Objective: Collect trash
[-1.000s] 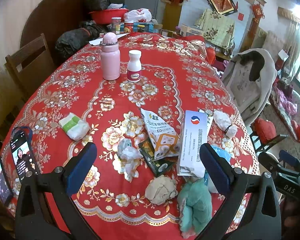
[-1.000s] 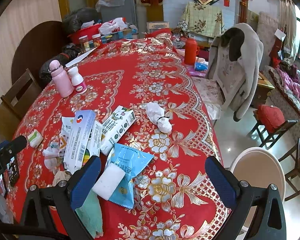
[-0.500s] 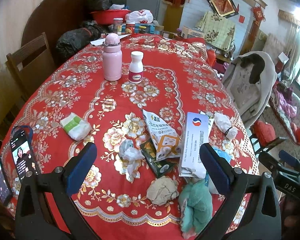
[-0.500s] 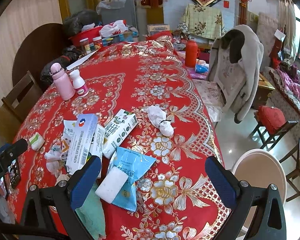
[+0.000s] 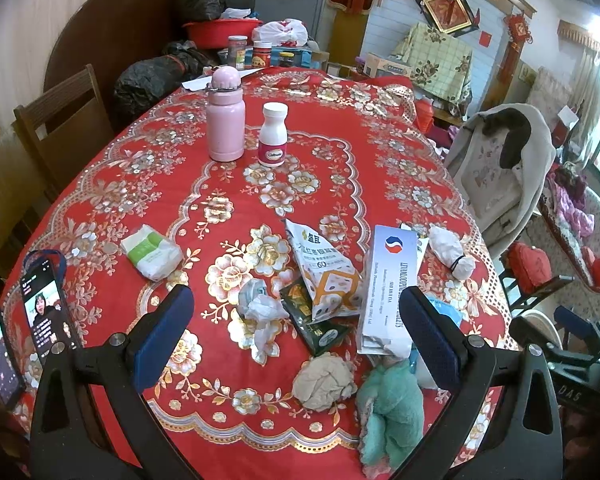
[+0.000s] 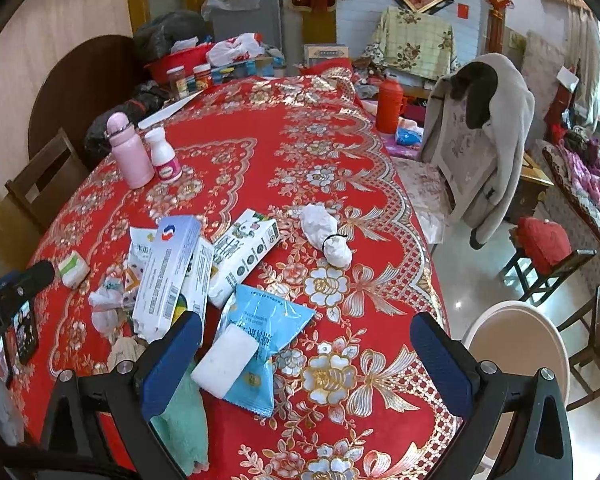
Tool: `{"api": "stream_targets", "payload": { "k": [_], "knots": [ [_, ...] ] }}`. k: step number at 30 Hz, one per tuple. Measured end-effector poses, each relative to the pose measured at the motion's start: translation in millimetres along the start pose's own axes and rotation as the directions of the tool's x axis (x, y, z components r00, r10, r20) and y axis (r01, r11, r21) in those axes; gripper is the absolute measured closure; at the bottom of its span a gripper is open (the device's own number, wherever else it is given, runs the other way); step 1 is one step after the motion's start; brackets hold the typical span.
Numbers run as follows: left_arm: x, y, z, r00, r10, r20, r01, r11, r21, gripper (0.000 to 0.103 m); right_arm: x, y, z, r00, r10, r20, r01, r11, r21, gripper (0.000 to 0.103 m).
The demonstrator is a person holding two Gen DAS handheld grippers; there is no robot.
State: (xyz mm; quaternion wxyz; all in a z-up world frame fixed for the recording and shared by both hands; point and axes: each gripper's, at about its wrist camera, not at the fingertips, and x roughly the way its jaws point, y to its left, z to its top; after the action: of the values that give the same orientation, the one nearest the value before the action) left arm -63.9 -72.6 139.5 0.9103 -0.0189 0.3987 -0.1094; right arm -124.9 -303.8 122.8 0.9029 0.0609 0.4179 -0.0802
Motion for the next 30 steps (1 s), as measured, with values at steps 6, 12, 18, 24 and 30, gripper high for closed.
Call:
{"api": "stream_targets", "payload": {
  "k": [6,12,18,24,30],
  "knots": [
    [3.2,-3.1,-4.1,1.000,-0.001,-0.008,0.001,1.000,0.004,0.001,3.8,-0.9,-4.5,1.000,0.012,-0.015,-0.012,1.000,-0.005,0.000],
    [6.8,-1.3,-7.0,1.000,-0.002,-0.022,0.002,1.000,-0.003,0.001,9.4,0.4,-10.3,0.998,0.042,-0.047,-0.043,0.999,-0.008,0.000],
    [11.4,2.2,-10.0,0.999,-0.003,-0.041,0.002,1.000,-0.009,0.001,16.7,7.4,-17.8,0.995,0.065,-0.082,-0.067,0.997,-0.030,0.002],
    [18.4,5.7,-12.7,0.998,-0.008,-0.069,0.008,1.000,-0.006,0.001,31.2,9.6,-26.3,0.978,0.141,-0.153,-0.143,0.990,-0.002,0.022],
    [26.3,1.3,-8.2,0.995,-0.029,-0.098,0.029,1.000,0.000,0.001,53.4,17.1,-27.6,0.951,0.226,-0.211,-0.221,0.974,0.048,0.043]
  ]
}}
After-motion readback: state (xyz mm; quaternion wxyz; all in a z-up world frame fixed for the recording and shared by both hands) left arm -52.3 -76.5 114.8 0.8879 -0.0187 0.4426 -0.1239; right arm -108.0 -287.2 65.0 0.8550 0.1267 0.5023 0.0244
